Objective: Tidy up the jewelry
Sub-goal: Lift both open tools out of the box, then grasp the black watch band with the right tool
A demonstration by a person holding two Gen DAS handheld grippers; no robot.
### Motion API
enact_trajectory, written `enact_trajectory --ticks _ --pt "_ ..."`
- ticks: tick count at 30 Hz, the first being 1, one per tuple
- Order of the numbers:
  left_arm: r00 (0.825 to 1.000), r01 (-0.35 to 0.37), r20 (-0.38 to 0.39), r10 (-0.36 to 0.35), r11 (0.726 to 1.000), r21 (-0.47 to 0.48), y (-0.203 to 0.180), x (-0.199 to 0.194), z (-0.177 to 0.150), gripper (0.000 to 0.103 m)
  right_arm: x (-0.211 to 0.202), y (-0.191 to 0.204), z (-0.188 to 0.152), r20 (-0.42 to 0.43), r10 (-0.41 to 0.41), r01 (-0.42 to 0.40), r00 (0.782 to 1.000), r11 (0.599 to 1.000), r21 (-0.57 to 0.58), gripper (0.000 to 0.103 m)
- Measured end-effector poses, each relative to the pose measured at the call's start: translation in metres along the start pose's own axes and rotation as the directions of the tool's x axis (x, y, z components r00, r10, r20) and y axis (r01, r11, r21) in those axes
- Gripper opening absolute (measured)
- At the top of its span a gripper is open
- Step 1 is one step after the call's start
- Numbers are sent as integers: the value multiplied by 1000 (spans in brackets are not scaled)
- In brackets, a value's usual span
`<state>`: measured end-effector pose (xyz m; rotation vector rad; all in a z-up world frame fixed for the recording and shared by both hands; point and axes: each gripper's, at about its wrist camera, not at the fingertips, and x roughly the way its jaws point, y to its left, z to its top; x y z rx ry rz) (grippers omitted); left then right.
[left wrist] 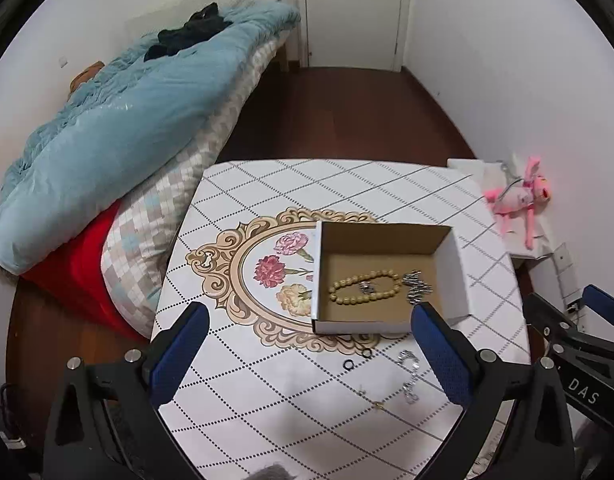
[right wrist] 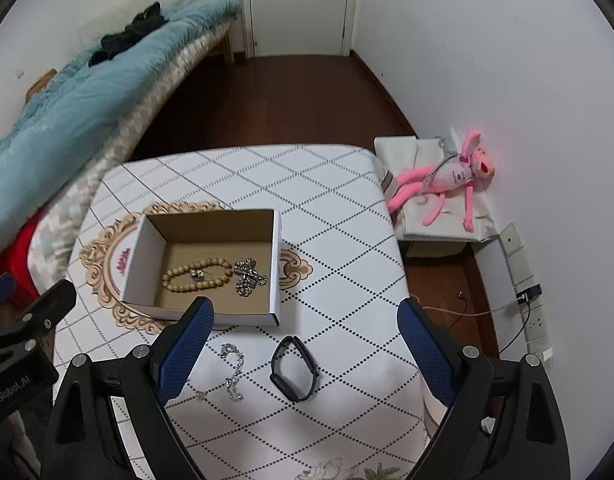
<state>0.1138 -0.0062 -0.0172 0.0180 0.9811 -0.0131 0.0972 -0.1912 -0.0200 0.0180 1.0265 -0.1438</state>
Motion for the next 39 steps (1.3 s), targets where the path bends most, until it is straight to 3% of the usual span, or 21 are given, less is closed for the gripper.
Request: enact_trajectory --ticks 8,12,16,23,27,34,39 --pt "998 9 61 -9 1000 -10 1 -37 -3 103 -46 1 -5 70 22 -22 997 1000 10 94" --pt "998 -1 67 2 1000 -22 2 -44 -6 103 -54 -3 -9 62 50 -52 997 998 36 94" --pt "998 -25 54 26 999 -25 4 -34 -16 103 -41 -13 -20 9 61 -62 998 995 74 94" --pt "996 -76 -46 75 997 -22 9 16 -47 103 38 -39 -58 -152 107 -79 983 981 178 93" --pt "990 -78 -122 76 997 -11 10 54 -70 102 80 -49 -75 -205 110 -66 973 975 212 77" --pt "981 -19 -190 24 999 29 -1 90 -97 100 127 -50 -89 -255 104 -52 961 978 201 64" --pt "976 35 -217 -24 998 51 -14 102 -111 99 142 -42 -94 -265 139 -93 954 979 180 39"
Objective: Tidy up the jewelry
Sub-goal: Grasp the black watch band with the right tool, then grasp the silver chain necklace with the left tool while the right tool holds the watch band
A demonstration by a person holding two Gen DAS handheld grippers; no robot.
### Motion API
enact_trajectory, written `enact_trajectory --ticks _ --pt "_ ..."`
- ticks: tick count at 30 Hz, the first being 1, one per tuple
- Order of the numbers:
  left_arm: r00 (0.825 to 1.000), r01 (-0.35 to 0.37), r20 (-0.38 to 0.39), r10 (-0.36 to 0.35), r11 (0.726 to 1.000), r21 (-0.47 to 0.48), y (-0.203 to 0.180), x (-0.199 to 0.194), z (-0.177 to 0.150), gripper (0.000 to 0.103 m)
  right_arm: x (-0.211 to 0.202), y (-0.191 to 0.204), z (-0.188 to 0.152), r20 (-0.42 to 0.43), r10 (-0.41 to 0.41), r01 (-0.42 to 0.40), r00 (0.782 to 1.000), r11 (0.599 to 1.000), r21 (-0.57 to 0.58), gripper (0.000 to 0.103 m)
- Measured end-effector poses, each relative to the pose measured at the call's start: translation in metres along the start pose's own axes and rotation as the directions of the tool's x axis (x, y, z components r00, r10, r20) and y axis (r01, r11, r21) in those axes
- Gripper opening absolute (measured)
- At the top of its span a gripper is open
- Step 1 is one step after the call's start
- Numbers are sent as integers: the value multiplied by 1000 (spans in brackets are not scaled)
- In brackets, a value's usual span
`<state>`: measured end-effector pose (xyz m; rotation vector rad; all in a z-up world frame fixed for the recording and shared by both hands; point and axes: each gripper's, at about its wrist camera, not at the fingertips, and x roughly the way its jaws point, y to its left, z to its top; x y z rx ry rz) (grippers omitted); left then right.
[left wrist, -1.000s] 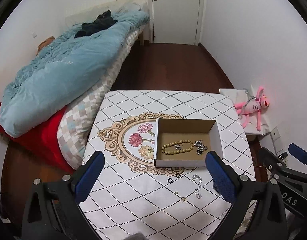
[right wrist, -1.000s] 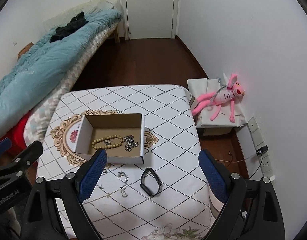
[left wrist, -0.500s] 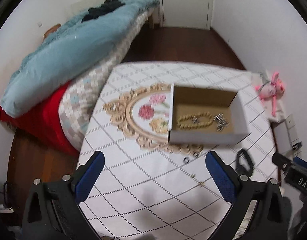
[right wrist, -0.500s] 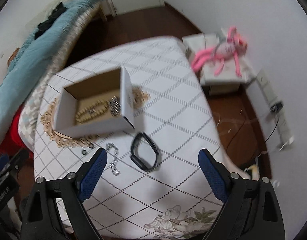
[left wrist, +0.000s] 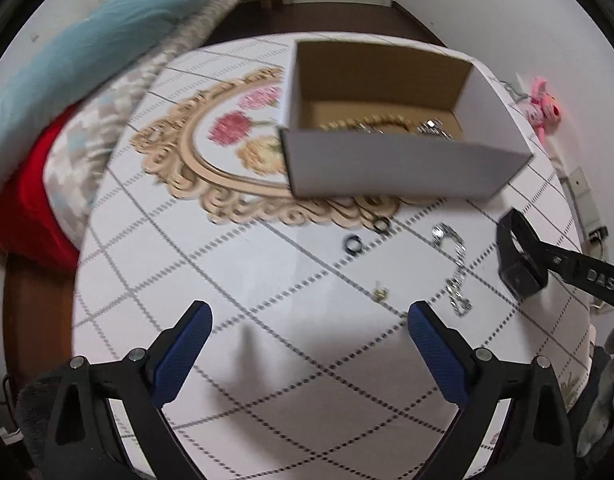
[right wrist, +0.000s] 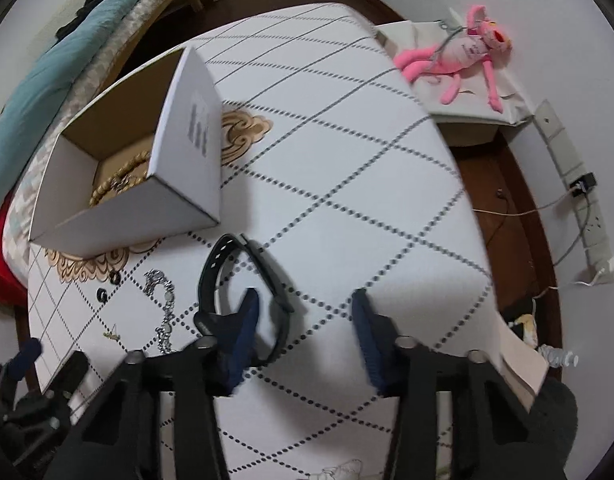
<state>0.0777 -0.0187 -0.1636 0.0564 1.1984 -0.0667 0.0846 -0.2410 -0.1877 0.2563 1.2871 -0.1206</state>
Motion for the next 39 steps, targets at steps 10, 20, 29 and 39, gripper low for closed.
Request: enact_trajectory --ticks 10,20,29,39 --pt "996 88 -6 -88 995 53 -38 3 0 93 -2 1 -11 44 3 -1 999 999 -40 9" --pt "994 109 -18 -108 986 128 -91 18 15 74 -21 -44 -17 75 16 -21 997 998 62 9" --pt "996 93 -27 -90 978 189 -106 29 16 17 -17 -54 -17 75 33 -40 997 995 96 9" --pt "981 194 -37 -192 977 90 -69 19 22 0 -33 -52 -14 112 59 -70 992 993 95 9"
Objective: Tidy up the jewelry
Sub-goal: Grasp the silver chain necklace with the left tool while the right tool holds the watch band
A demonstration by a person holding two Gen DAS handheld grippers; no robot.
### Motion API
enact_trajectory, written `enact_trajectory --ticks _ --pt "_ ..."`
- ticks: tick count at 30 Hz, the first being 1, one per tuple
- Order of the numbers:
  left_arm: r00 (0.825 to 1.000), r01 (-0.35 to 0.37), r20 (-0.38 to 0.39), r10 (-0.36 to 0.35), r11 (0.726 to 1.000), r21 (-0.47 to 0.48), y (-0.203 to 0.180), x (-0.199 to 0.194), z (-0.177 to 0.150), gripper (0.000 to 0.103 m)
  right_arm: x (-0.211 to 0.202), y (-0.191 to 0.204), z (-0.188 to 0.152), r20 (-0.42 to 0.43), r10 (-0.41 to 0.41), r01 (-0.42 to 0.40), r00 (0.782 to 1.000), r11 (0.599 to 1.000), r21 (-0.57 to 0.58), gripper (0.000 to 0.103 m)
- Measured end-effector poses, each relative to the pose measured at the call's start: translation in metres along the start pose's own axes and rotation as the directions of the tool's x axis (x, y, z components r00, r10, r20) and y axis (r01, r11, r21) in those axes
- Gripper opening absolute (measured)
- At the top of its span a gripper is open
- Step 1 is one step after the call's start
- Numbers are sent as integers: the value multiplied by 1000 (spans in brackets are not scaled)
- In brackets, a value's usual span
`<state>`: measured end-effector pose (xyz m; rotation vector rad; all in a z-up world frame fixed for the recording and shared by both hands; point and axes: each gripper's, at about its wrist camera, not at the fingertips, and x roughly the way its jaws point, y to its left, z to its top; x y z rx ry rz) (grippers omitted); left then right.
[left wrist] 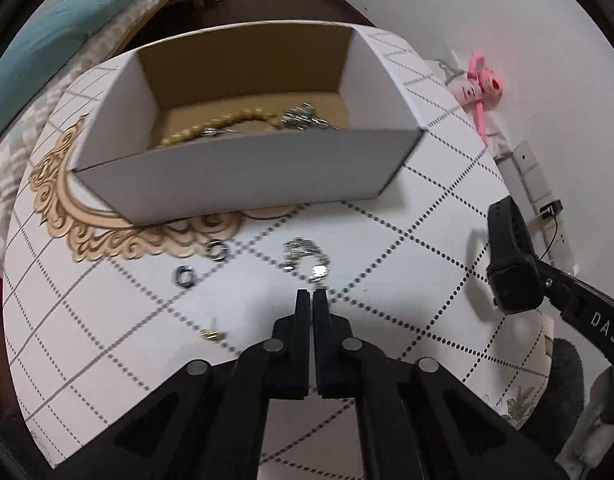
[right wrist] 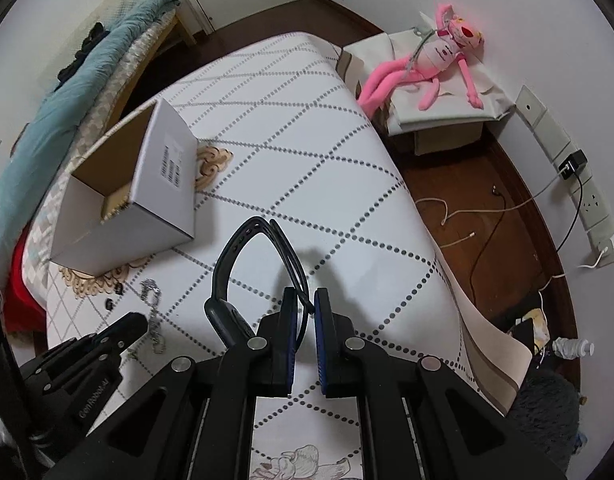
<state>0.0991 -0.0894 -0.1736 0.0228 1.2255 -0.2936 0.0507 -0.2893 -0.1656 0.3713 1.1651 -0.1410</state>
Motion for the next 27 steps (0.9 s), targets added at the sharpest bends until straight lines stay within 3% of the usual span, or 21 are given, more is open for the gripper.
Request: enact_trajectory --ticks 7,10,13,14,15,17,22,27 --pt "998 27 60 -24 998 -52 22 -37 -3 0 -16 11 5 31 43 -42 999 999 -7 9" --pt "995 70 72 -66 996 -55 23 -44 2 0 -20 16 7 39 54 -53 998 998 -18 9" --pt "992 112 71 -104 988 -103 23 -34 11 4 -17 18 9 42 45 -44 998 999 -22 9" --pt "993 111 58 -105 988 -109 23 -30 13 9 -14 17 9 40 39 -38 998 999 -19 9" --pt "994 105 48 -100 988 -112 21 -23 16 15 -12 16 10 37 36 -35 999 999 -16 9" --pt "995 92 37 -88 991 -99 13 -8 20 39 -5 12 9 25 25 -25 999 1000 -6 9" --pt "1000 16 -17 -16 1000 0 -10 21 22 40 6 3 7 4 13 -13 1000 1000 15 9" --pt "995 -97 30 94 989 109 -32 26 19 40 9 -3 9 3 10 -10 1000 1000 28 9"
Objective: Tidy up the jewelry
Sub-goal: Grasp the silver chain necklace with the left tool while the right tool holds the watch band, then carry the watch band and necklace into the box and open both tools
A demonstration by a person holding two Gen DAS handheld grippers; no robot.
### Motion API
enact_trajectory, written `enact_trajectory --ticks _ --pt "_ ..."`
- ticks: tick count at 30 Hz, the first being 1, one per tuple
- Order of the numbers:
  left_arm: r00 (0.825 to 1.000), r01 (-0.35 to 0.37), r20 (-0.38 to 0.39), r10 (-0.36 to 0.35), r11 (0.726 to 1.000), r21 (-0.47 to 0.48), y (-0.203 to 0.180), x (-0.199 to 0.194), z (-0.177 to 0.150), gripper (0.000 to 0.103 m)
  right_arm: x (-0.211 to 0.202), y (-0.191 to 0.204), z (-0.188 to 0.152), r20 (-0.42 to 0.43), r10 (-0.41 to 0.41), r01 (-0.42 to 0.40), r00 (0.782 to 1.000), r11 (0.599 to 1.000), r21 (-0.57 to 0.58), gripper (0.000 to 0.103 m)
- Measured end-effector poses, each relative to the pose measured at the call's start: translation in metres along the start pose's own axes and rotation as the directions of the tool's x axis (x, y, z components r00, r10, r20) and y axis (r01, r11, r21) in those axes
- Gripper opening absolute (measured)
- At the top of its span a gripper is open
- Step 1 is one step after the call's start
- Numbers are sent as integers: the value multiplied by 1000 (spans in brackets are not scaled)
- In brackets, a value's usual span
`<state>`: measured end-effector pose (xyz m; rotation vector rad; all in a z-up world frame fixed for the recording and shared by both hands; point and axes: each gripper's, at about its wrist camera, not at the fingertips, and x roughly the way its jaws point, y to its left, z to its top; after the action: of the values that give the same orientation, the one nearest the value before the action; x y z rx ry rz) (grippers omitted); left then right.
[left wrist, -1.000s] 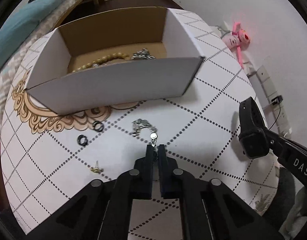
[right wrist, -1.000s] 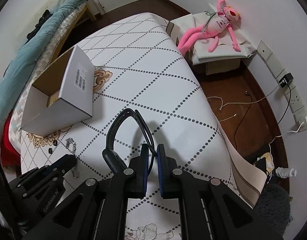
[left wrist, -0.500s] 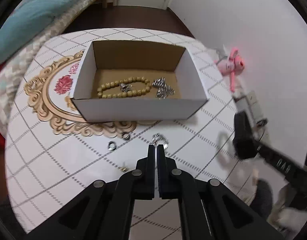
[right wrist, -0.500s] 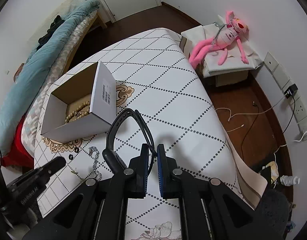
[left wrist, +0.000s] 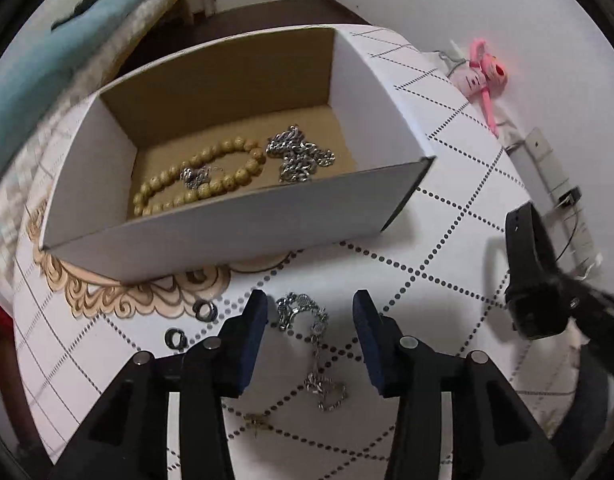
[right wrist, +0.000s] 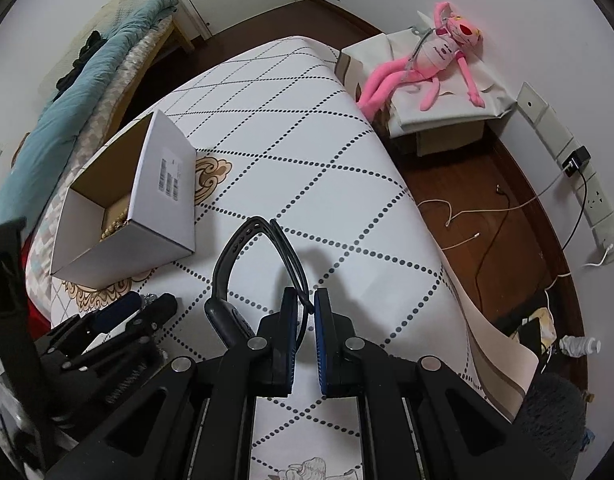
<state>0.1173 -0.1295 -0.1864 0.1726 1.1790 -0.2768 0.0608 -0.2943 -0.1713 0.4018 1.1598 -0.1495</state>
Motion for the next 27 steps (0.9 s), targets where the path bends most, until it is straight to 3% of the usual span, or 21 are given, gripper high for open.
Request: enact_trajectory --ticks 1,2,3,15,20,27 --pt "1000 5 13 -5 1000 5 -2 -1 -1 33 0 -1 1 0 1 -1 1000 1000 4 9" --pt "1000 4 22 -4 1000 7 -2 -2 -2 15 0 -1 1 1 2 -2 1000 1000 6 9" --pt "1000 7 27 -7 1000 10 -3 -2 -2 6 0 -2 2 3 2 -2 1000 1000 8 9" --pt "995 90 51 -84 988 -126 37 -35 -29 6 -22 3 2 40 43 -42 998 999 -6 9" --pt "987 144 98 -129 975 -170 55 -68 -36 6 -35 11 2 55 71 -70 996 997 -22 9" --pt "969 199 183 -166 964 -175 62 -112 -22 6 -56 30 7 76 118 -113 990 992 -58 9"
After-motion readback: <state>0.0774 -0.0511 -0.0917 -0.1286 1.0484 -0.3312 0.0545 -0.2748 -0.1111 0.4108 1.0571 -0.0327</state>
